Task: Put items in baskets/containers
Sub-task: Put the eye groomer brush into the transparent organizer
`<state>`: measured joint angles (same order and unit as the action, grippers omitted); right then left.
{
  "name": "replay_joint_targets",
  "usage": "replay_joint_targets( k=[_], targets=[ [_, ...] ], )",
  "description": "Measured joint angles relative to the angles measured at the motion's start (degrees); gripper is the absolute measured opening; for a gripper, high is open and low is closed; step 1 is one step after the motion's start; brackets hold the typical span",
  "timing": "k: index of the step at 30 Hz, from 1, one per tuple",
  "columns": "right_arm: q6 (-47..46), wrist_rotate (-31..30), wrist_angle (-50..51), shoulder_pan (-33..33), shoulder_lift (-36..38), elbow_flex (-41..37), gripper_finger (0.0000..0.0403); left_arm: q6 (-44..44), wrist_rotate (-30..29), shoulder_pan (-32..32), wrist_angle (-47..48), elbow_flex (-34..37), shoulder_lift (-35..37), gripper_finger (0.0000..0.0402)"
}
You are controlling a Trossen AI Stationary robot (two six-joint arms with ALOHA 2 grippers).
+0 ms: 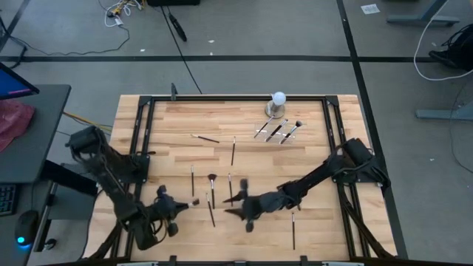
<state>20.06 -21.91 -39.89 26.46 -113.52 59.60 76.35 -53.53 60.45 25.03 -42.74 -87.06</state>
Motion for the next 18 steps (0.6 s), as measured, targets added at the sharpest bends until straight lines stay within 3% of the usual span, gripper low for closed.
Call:
replay_joint_targets(
  k=[4, 8, 12, 18],
  targets=[
    [12.8, -0.1, 12.5, 0.0, -2.4, 9.3, 0.0168, -15.0, 9.0, -3.8, -9.6, 0.0, 2.3, 0.0010],
    [24.5, -0.1, 19.9, 0.2, -5.5, 15.3, 0.0169, -25.3, 12.7, -7.2, -15.2, 0.0, 3.5, 0.0010],
    [32.2, -2.9, 18.3, 1.3, -8.1, 16.5, 0.0169, -30.9, 15.2, -9.9, -18.1, 0.0, 3.6, 0.0012],
    [32.1, -7.7, 12.6, 1.8, -10.1, 15.8, 0.0163, -34.9, 17.8, -12.8, -19.8, 0.0, 3.6, 0.0012]
  ],
)
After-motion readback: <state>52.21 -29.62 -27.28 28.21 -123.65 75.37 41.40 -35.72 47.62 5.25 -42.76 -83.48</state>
